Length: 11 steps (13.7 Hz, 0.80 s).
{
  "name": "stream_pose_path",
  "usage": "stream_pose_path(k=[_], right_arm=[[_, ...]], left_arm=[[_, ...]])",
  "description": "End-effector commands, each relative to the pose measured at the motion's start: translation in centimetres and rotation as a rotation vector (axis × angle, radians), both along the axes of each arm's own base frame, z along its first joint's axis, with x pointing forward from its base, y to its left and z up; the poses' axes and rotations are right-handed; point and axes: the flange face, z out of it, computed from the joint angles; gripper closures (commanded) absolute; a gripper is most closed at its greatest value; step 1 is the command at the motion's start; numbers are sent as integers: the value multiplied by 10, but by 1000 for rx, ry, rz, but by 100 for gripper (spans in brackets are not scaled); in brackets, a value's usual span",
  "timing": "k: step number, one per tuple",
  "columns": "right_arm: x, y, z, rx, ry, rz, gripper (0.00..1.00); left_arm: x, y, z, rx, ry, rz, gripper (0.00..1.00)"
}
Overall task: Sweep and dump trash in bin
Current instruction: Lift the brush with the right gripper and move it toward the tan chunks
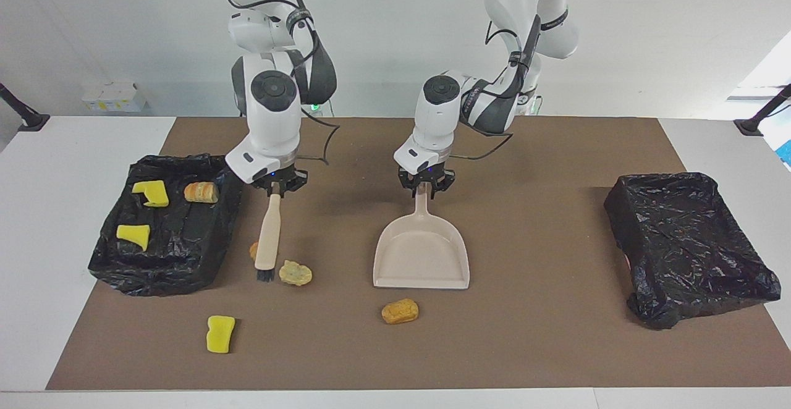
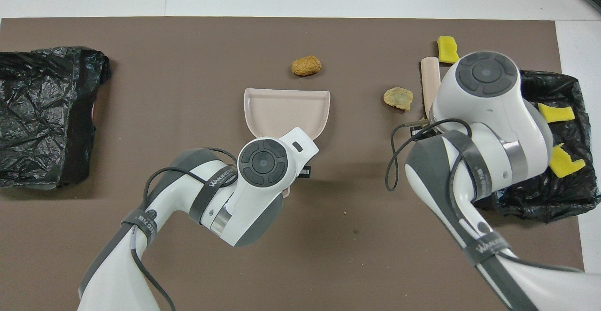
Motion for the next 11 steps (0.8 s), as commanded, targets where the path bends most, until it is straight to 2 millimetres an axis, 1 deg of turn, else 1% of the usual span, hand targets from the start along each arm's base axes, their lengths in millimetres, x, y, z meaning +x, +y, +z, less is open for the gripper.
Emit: stream_pose_path(k=[1,2,3,4,5,7,8,9,10,11], right_arm=[[43,-36,-10,7,-5,-11,100],[57,-54,-19,22,-13,8,100],[65,-60,-23,29,-22,29,100],[70,-65,-26,31,-36,32,100],[76,-65,-31,24,-42,40,100],[85,-73,-40,-17,-77,72,100],[87,-75,-48,-24,-80,79,100],[91,-88,-53,-20,-96,70,100],[91,-97,-57,-17,-93,68,100],[91,-100,-64,-3,-83,69,100]], left_arm=[[6,0,8,24,-41,-24,75],[7,1,9,34,-51,-37,86],[7,1,11,48,-64,-55,92],[7,2,15,65,-82,-79,95],[7,3,16,81,-85,-104,96],[8,13,17,118,-61,-219,97],[12,23,18,138,-41,-297,97],[19,39,21,156,-17,-370,97],[21,46,19,170,7,-438,97],[24,51,19,175,15,-490,97]])
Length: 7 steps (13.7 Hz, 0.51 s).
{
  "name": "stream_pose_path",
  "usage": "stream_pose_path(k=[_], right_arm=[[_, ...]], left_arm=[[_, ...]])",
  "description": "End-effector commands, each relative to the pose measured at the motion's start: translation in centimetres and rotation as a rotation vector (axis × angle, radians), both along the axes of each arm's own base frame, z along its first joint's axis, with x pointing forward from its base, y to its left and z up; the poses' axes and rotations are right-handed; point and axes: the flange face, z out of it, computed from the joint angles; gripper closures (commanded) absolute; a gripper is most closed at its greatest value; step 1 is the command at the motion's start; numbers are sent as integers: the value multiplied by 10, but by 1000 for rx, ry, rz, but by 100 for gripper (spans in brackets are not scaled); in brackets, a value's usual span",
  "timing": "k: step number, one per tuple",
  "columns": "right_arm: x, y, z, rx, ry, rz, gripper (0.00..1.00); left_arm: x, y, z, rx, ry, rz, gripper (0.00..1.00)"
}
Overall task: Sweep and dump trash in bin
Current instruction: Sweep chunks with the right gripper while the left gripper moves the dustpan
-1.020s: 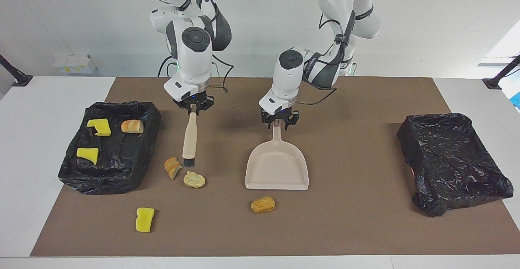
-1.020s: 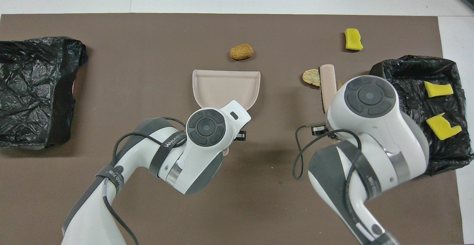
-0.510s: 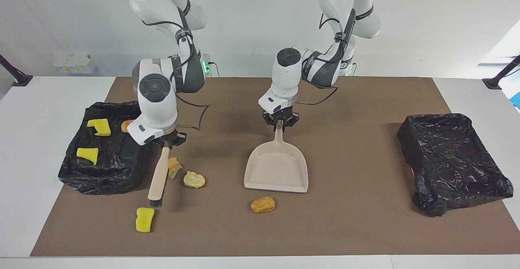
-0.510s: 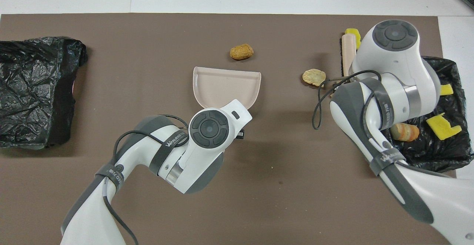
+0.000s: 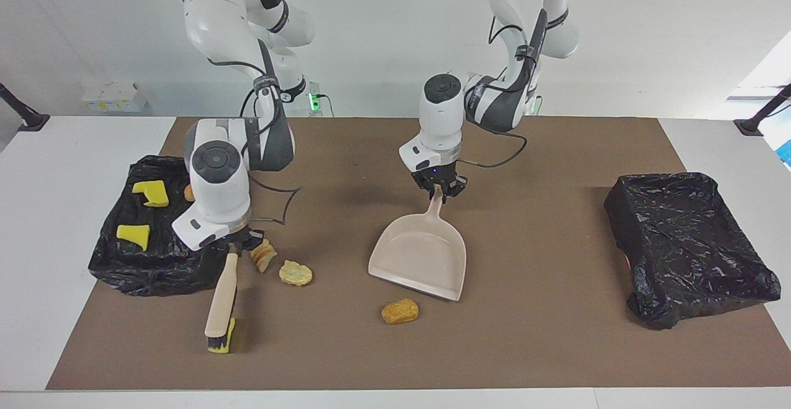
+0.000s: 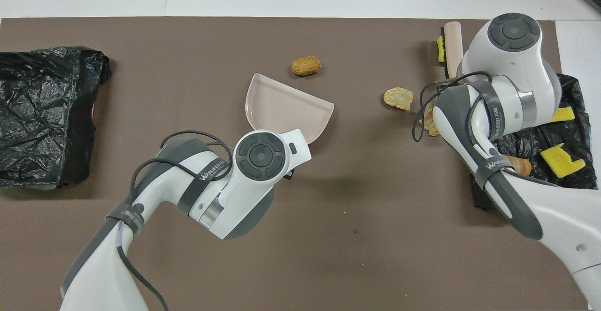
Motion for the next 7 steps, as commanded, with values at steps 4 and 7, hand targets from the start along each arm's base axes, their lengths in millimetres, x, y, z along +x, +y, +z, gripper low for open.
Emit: stream_pose_path(k=[4,7], right_arm=[[1,1,-16,49,27,31,100],[-10,38,-16,118,97,66,100]], left_arm=[[34,62,2,51,58,-303,100],[50,87,1,55,70,-405,100]])
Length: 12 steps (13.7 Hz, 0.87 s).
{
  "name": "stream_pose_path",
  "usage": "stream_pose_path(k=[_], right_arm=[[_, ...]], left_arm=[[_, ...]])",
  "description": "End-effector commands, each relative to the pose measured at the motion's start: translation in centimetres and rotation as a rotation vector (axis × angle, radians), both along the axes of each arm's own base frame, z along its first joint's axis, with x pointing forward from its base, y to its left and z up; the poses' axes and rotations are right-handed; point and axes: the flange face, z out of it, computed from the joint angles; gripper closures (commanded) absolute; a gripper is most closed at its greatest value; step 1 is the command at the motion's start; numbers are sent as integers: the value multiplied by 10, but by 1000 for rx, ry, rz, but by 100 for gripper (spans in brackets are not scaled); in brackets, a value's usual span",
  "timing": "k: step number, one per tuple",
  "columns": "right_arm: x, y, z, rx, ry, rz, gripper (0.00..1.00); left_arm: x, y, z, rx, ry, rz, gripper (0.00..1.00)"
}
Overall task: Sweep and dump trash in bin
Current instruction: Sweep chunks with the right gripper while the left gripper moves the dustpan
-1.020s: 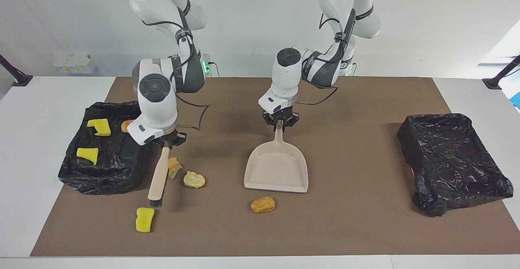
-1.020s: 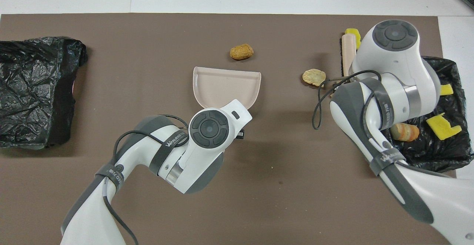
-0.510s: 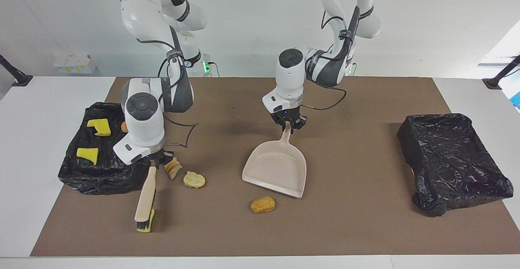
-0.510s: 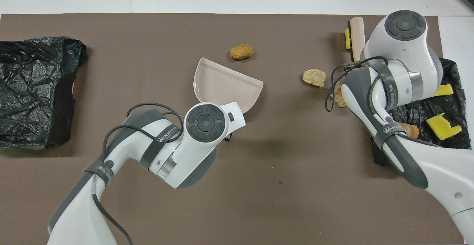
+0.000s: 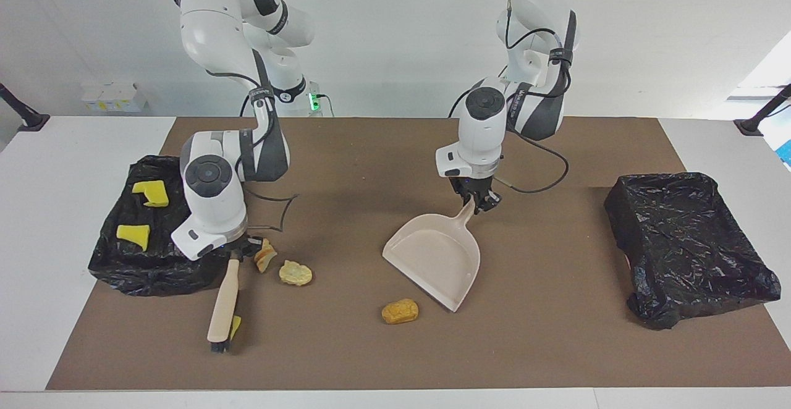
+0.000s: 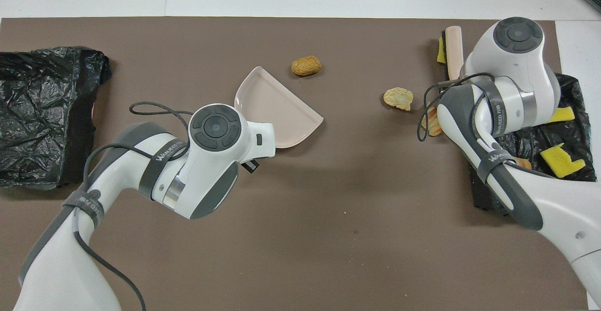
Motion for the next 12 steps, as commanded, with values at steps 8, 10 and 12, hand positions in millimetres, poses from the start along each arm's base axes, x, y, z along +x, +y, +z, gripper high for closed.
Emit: stream_pose_path(k=[8,10,12], right_arm=[[-44,122,25,277,200,91,100],[-51,120,52,264,201,98,100],[-54,98,85,258,166,68,100]], left_arm=[[52,52,10,30,18,-338,100],[74,53,17,39,8,-456,100],[94,66,24,47,7,-478,100]])
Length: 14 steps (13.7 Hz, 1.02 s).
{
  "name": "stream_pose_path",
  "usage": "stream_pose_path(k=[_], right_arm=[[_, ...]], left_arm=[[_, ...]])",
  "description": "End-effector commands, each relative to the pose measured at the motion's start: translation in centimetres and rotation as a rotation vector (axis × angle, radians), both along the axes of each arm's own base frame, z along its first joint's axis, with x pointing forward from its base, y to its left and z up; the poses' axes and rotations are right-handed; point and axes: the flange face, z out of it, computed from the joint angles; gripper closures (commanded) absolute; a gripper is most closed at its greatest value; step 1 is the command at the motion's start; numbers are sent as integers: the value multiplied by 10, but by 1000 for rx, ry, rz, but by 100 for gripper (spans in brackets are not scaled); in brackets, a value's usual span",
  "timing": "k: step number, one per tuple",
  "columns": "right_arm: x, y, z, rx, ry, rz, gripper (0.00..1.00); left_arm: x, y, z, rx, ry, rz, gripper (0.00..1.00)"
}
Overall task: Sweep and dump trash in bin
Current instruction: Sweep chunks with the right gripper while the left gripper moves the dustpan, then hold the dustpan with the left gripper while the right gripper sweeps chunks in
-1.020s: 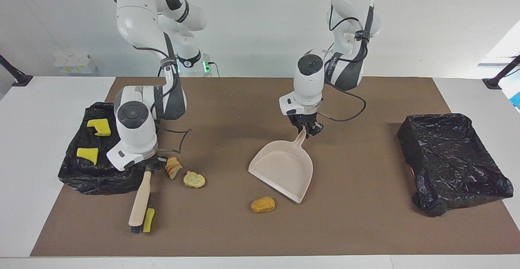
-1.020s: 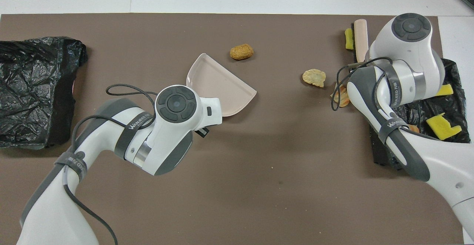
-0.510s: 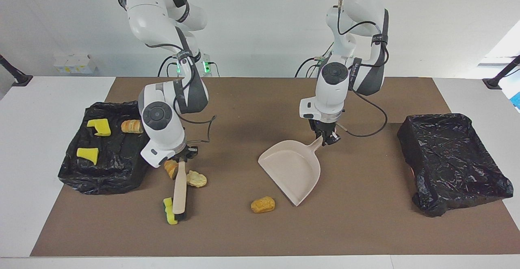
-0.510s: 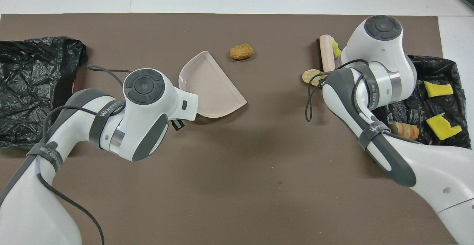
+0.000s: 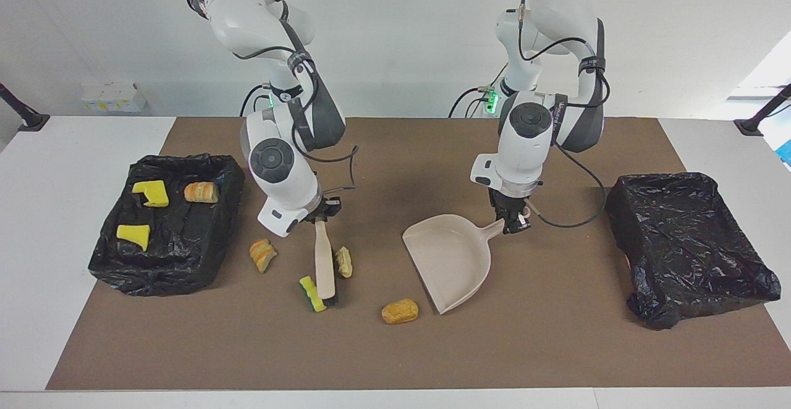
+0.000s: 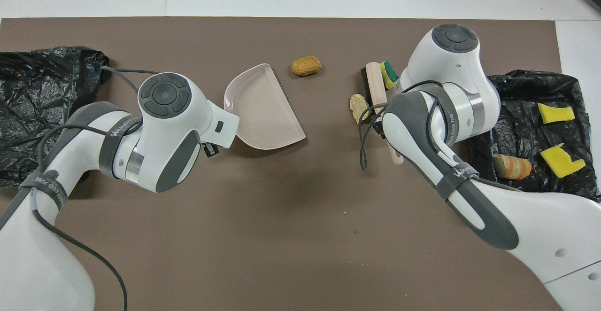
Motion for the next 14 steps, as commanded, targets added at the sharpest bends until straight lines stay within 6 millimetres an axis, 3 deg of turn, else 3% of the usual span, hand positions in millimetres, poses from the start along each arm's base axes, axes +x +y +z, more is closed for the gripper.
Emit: stream_pose_path(k=[1,3,6,8,10,14], right_arm=[[-9,-37,44,7,-6,-23,100],[-17,-60,47,-22,29,-61,100],[-40,-92,30,-126,54,-120,100],[-58,-110,12,-168,0,-120,100],[-78,-115,-8,-227,-23,-88,100],[-80,-148,-34,-271,-40,-108,100]], left_arm=[[33,15,8,24,-4,-29,100],[41,31,2,32,2,-19,100],[58,30,-5,37,19,-24,100],[71,21,-9,45,48,-23,100],[79,5,-20,49,61,-34,100],[70,-26,-23,50,56,-75,100]])
